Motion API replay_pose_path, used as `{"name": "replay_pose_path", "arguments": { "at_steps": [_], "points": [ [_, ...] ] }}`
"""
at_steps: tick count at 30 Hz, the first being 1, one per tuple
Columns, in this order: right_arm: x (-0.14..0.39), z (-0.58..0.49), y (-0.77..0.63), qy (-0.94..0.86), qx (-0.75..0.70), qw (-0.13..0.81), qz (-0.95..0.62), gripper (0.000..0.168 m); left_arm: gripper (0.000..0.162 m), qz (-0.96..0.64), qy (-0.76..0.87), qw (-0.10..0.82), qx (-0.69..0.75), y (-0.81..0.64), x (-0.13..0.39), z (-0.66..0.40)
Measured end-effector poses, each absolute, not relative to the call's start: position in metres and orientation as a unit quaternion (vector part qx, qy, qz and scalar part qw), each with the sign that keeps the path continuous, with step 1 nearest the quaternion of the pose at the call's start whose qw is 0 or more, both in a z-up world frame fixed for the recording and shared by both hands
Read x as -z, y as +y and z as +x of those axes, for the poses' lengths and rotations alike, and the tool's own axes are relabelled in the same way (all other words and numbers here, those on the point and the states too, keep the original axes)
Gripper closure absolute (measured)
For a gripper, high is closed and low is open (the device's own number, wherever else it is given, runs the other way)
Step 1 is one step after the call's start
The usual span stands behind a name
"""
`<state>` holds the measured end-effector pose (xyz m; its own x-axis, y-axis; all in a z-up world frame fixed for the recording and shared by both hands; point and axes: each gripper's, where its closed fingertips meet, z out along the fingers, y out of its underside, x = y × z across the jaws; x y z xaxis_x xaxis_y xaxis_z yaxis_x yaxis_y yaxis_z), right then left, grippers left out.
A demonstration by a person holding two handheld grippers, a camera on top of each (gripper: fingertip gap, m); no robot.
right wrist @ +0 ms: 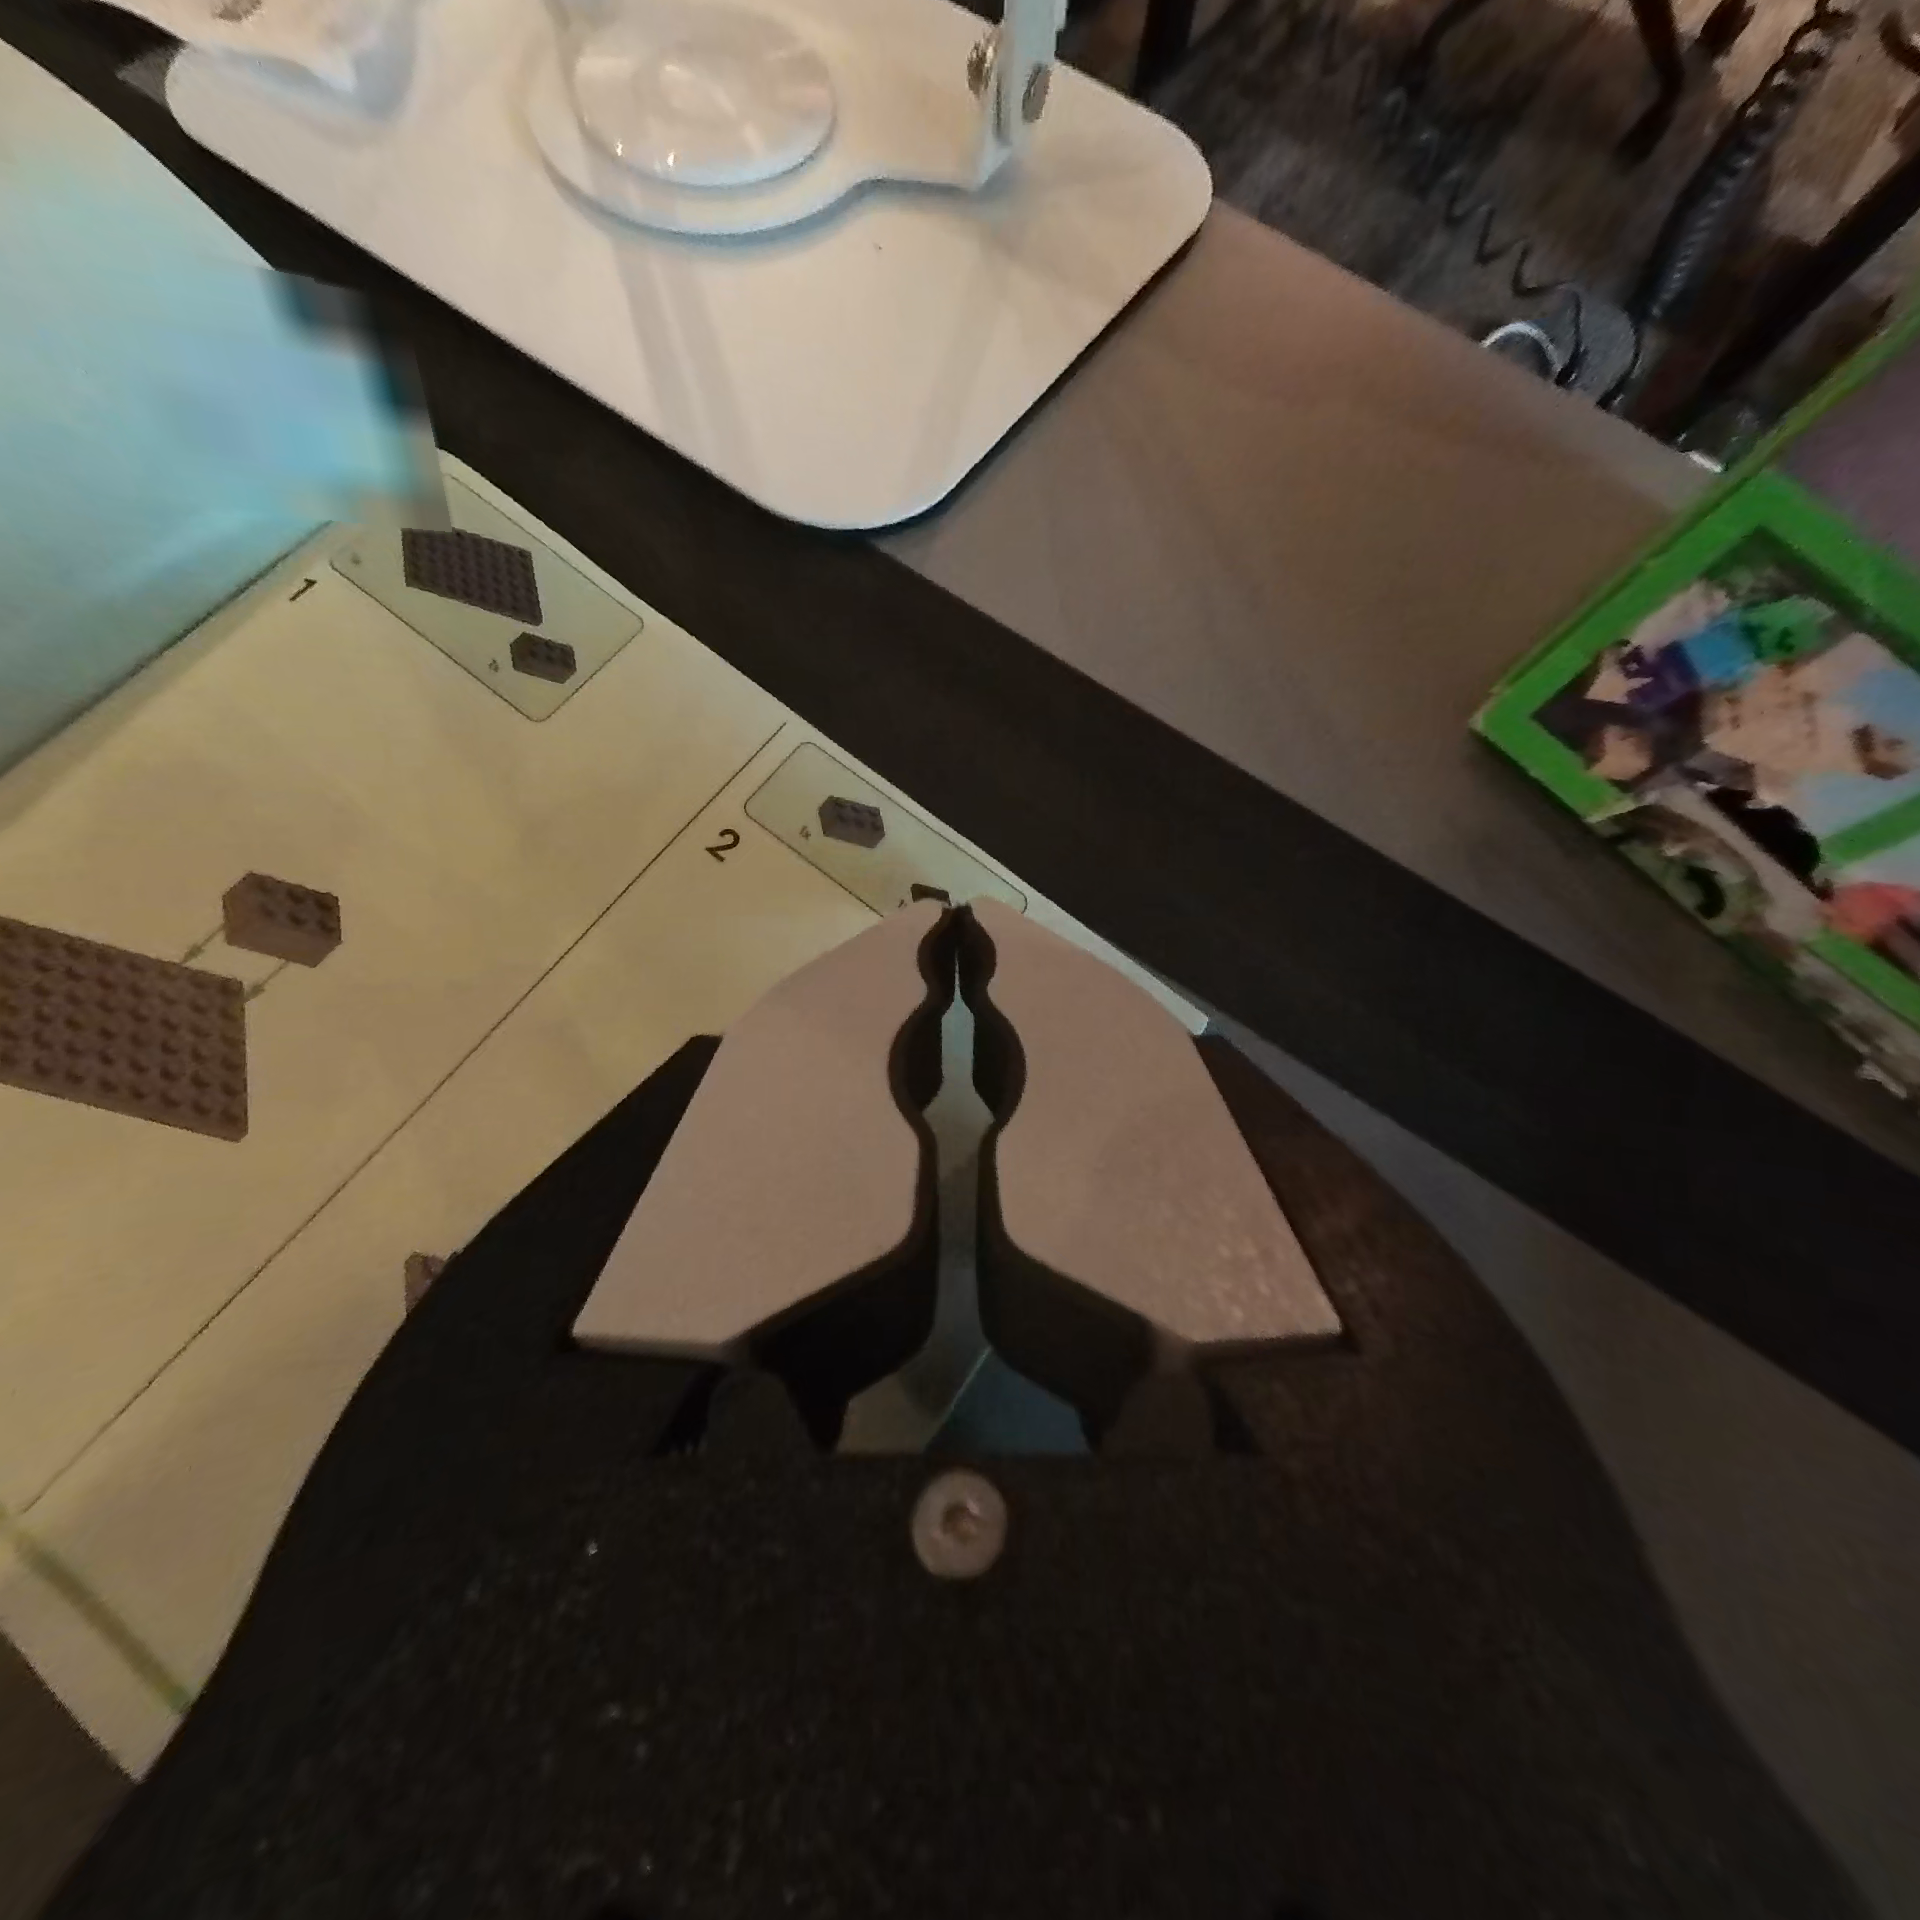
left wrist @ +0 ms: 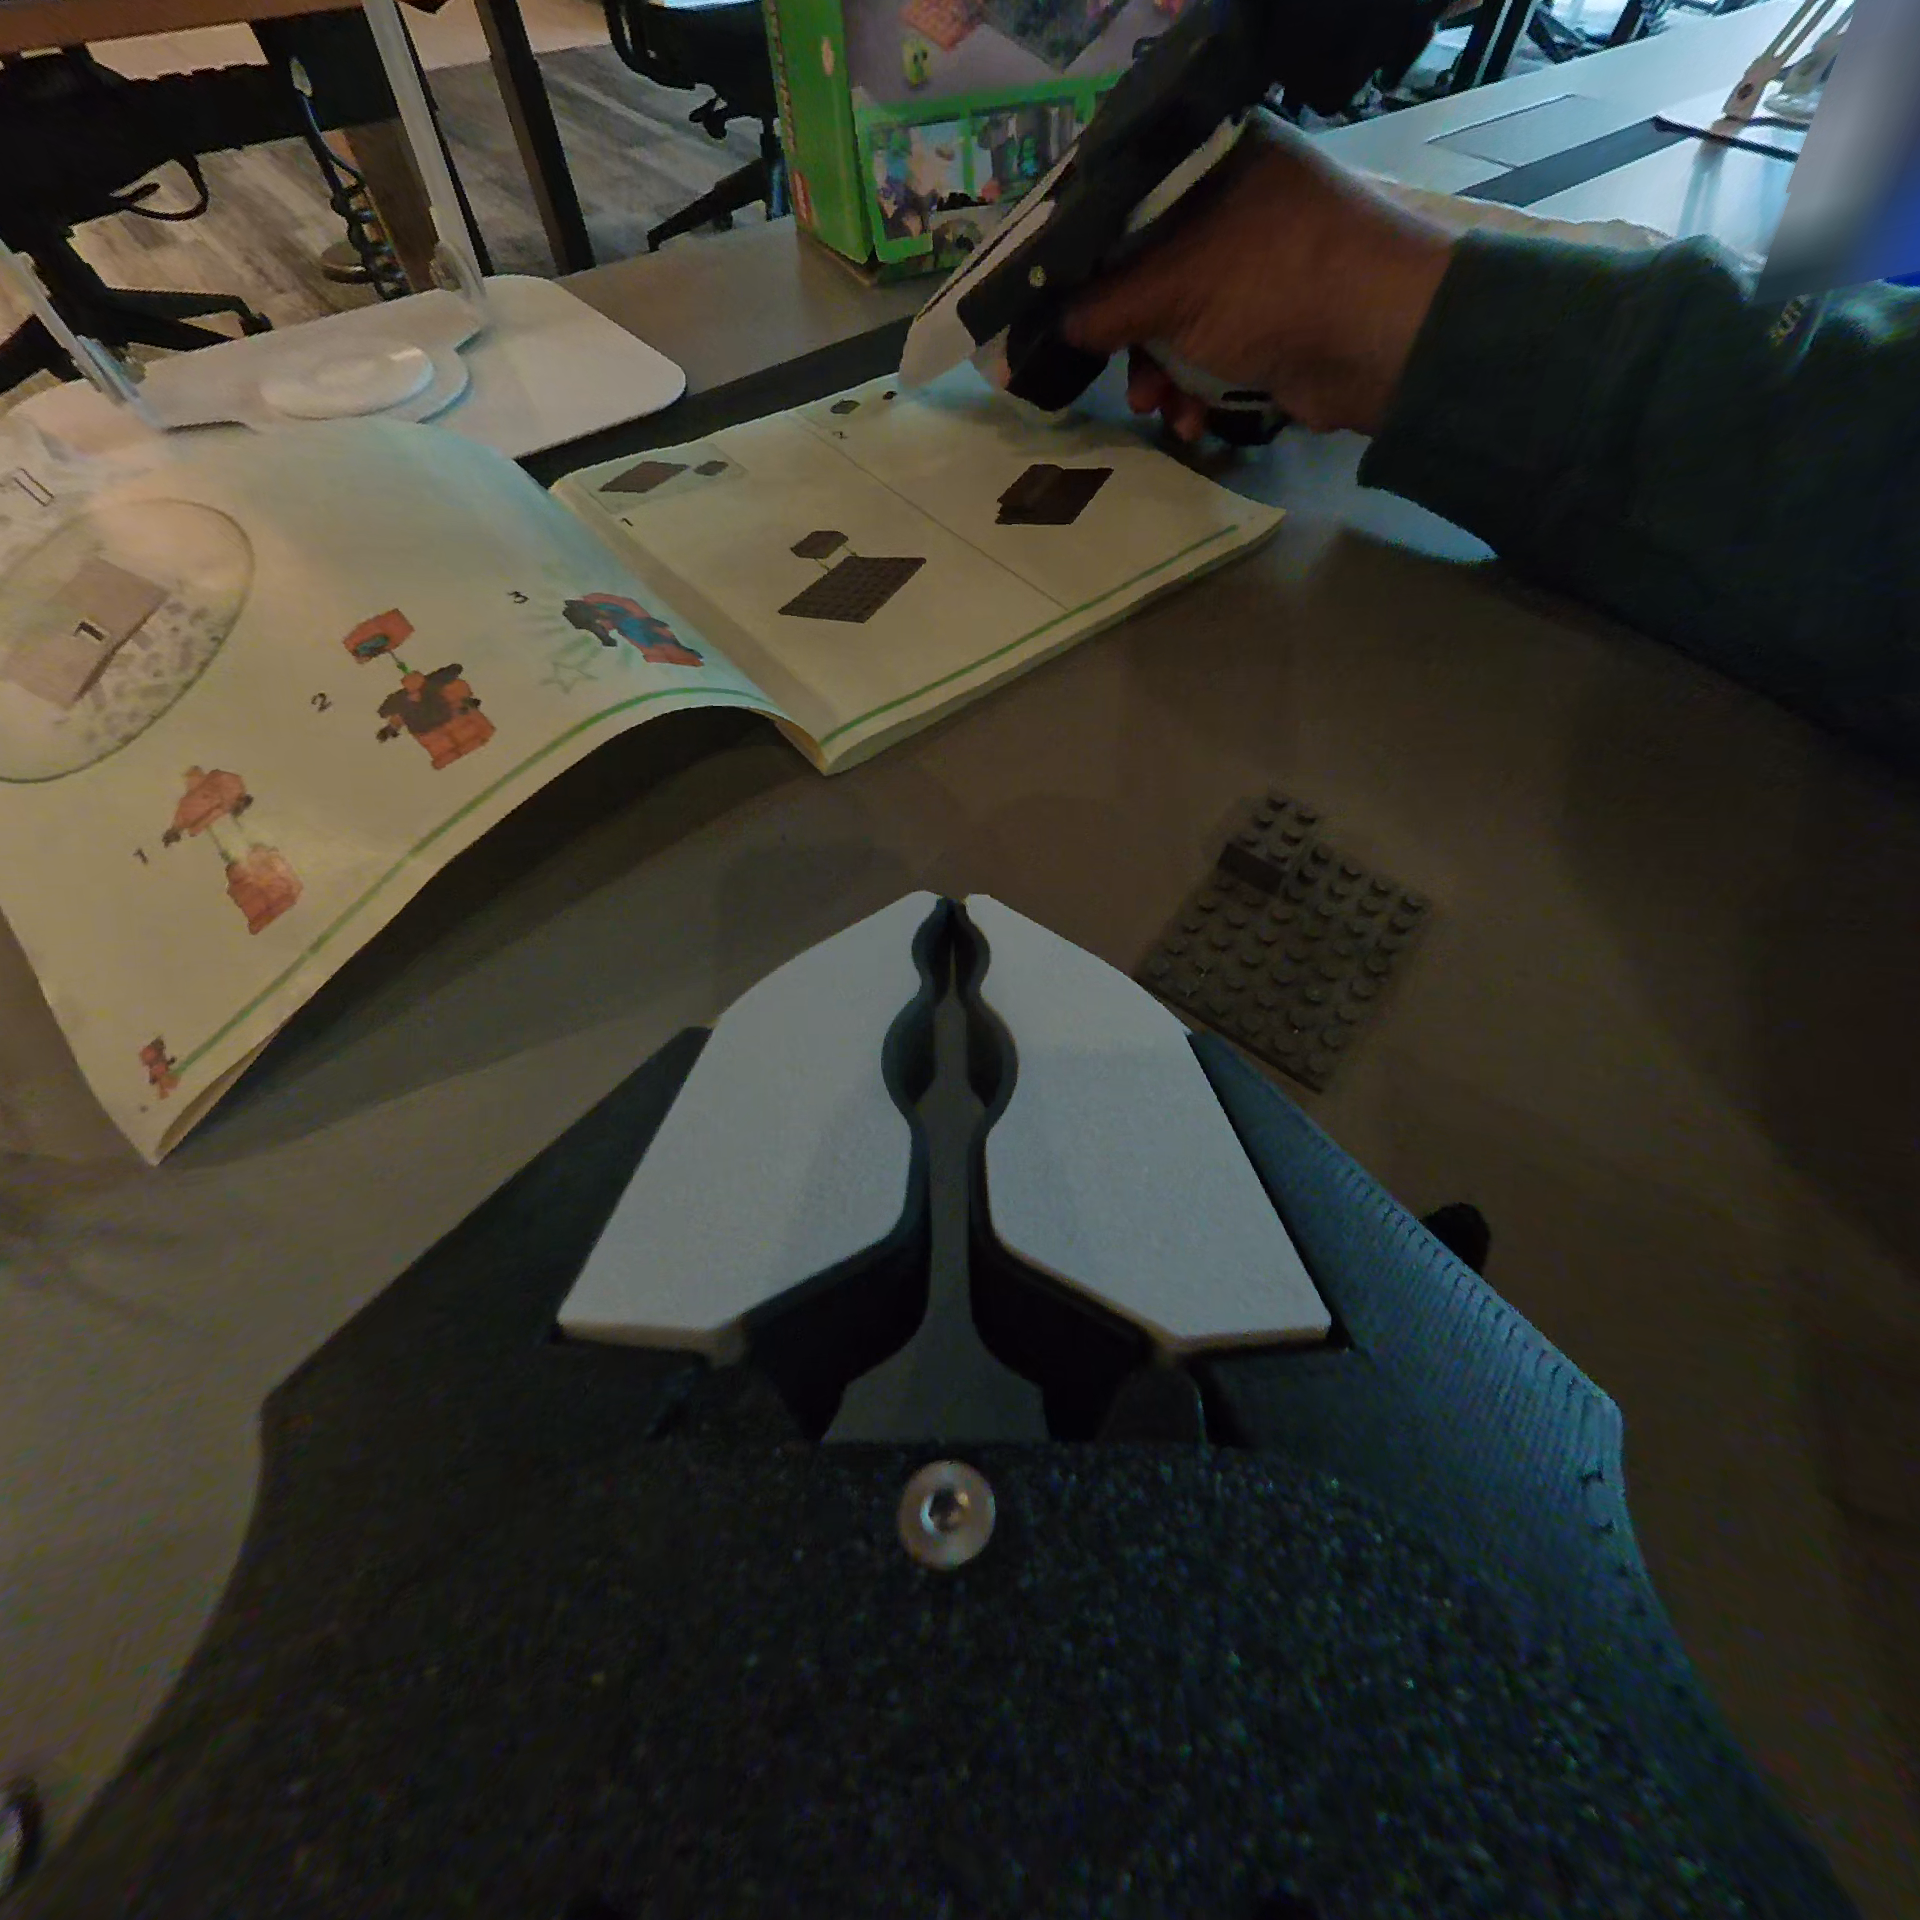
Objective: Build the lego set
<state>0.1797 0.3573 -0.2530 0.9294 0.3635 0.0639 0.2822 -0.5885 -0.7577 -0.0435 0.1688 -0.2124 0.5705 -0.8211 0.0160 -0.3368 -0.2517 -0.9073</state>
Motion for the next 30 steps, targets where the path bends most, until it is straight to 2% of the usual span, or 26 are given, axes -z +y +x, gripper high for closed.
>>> {"name": "replay_pose_path", "arguments": {
  "at_steps": [30],
  "points": [
    [0.2548, 0.1791, 0.3568, -0.184, -0.054, 0.403, -0.895, 0.168, 0.162, -0.748, 0.392, 0.471, 0.255, 0.1672, 0.2141, -0.0416]
  ]
}}
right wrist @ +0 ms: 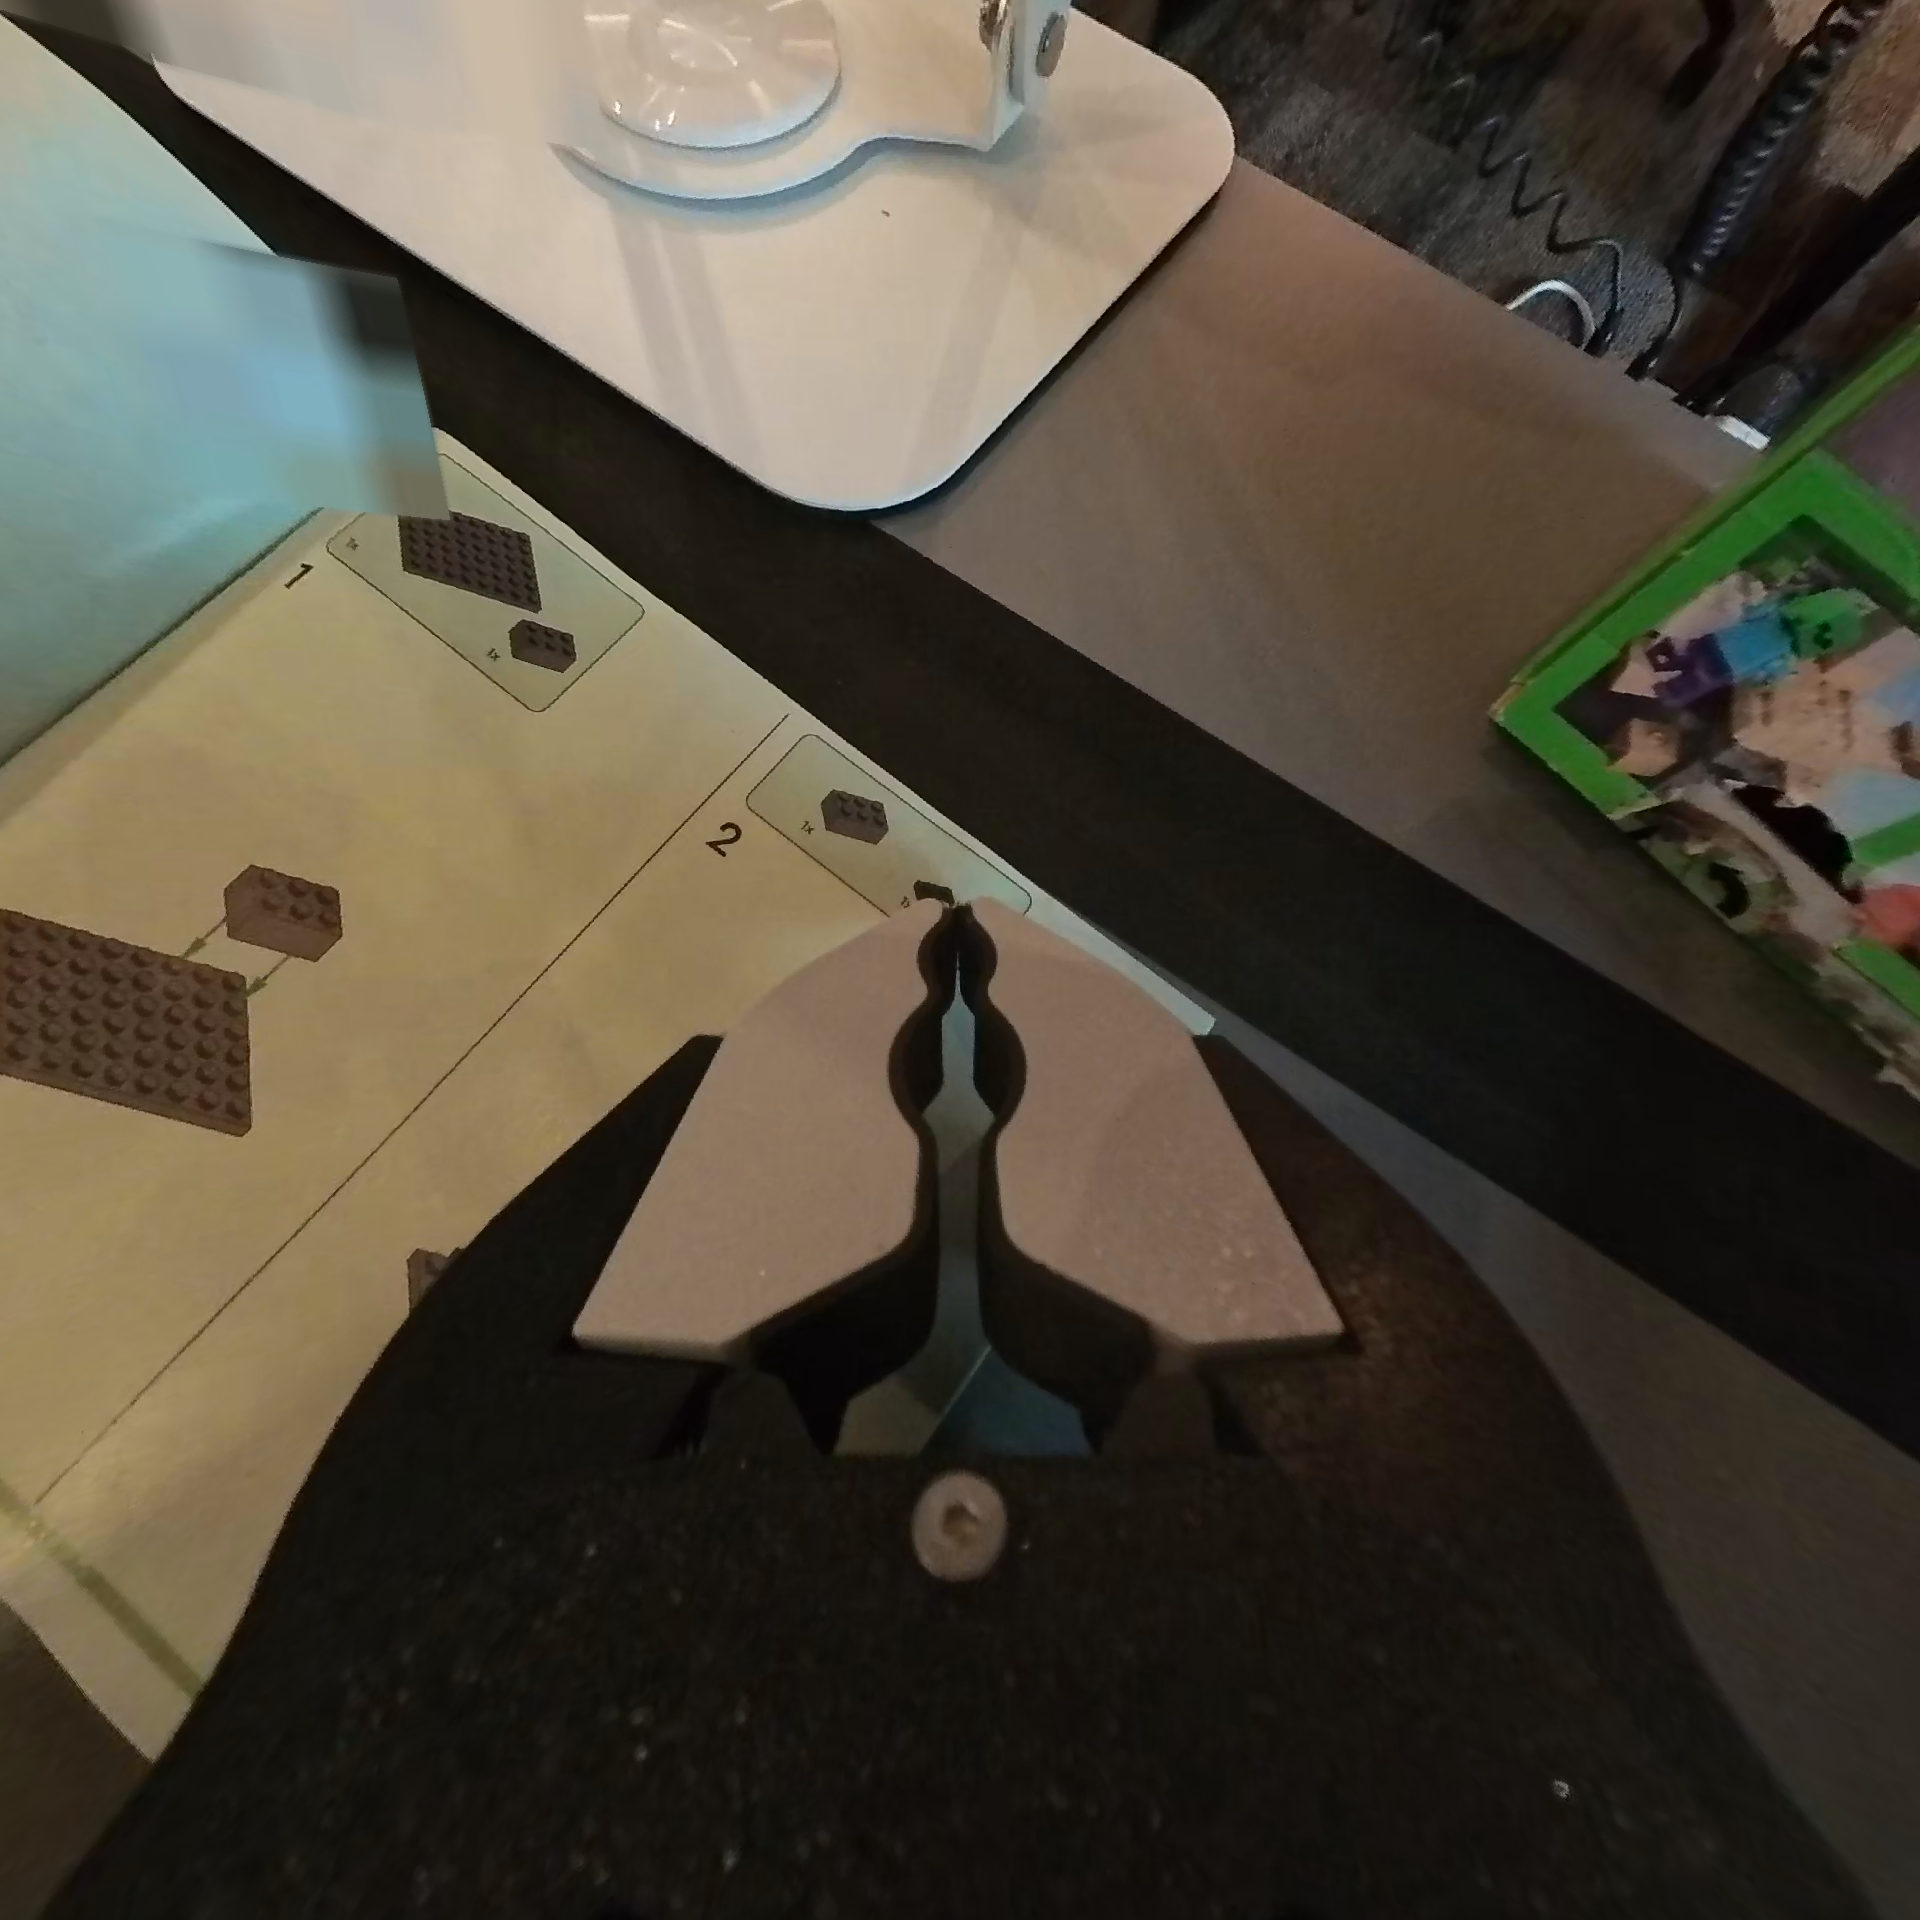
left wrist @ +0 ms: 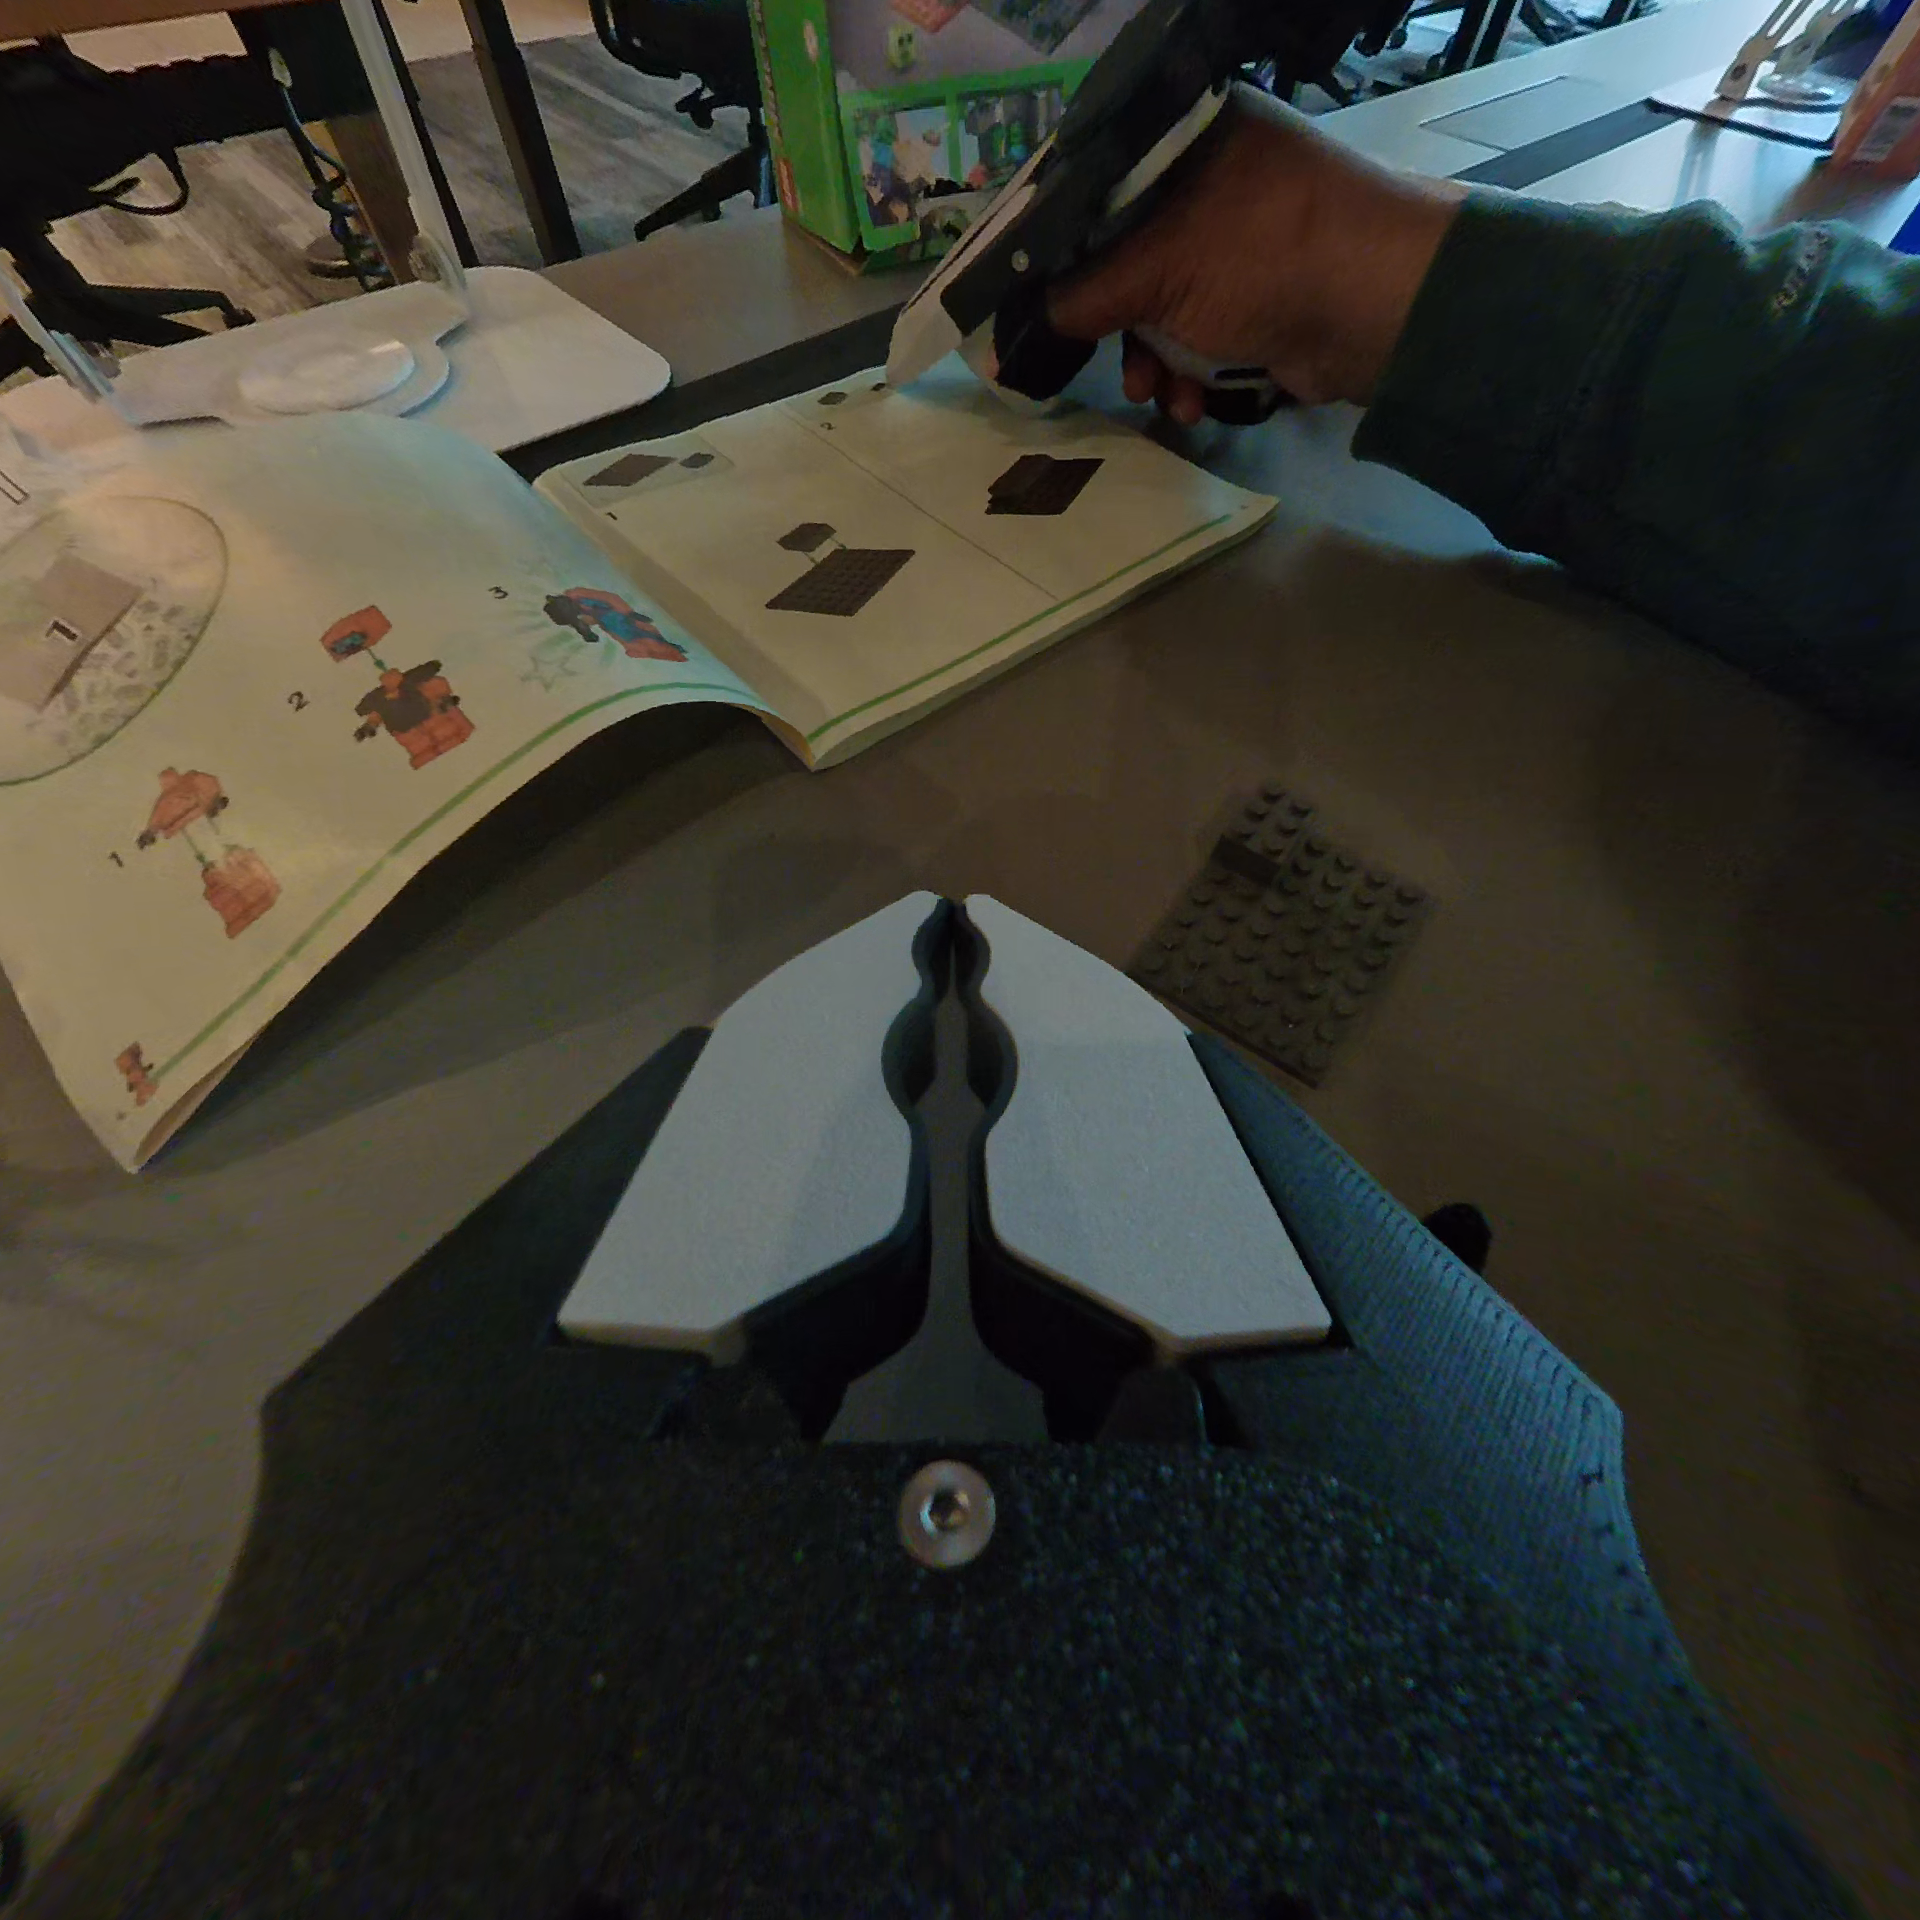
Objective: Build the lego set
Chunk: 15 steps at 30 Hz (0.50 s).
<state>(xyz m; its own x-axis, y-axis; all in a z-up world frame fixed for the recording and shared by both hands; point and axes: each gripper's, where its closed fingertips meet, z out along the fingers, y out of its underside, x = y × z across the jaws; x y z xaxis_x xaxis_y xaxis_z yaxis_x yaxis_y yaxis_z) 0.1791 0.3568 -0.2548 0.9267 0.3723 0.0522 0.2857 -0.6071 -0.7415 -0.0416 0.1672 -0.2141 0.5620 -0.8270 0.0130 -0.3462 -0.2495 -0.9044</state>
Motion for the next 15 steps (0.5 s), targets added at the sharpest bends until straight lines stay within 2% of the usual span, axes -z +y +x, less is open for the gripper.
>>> {"name": "replay_pose_path", "arguments": {
  "at_steps": [15],
  "points": [
    [0.2519, 0.1793, 0.3569, -0.178, -0.06, 0.42, -0.888, 0.168, 0.162, -0.745, 0.4, 0.477, 0.241, 0.1679, 0.2145, -0.0422]
  ]
}}
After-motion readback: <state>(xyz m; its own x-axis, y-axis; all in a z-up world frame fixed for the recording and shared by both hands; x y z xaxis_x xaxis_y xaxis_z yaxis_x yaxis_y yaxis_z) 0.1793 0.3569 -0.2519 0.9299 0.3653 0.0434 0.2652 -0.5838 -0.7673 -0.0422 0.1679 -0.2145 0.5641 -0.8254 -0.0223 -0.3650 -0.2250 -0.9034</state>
